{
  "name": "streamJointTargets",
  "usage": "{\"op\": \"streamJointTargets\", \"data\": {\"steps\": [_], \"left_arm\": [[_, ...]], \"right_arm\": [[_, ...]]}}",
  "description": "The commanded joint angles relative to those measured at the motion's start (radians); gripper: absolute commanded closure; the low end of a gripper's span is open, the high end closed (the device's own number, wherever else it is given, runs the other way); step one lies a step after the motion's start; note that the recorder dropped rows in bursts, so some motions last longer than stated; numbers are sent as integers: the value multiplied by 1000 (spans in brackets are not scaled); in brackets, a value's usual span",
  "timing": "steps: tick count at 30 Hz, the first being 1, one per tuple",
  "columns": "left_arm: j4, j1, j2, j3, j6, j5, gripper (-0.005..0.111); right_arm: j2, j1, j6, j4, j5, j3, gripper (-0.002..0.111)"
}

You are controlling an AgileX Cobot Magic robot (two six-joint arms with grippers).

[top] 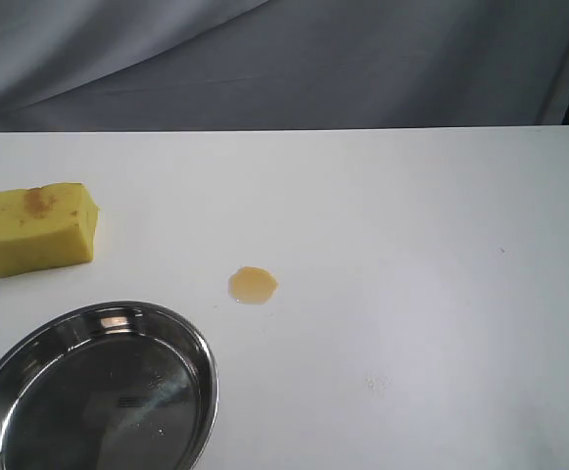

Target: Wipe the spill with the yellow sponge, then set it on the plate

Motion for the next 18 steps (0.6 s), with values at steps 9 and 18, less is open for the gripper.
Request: {"op": "streamJointTargets", "data": {"steps": [9, 18], "left_arm": [[0, 2, -5, 5, -3, -4, 107], [0, 2, -5, 5, -3, -4, 107]], "right_arm": [[-5, -5, -12, 4, -44, 4, 108], [-5, -5, -3, 89, -304, 4, 108]]}}
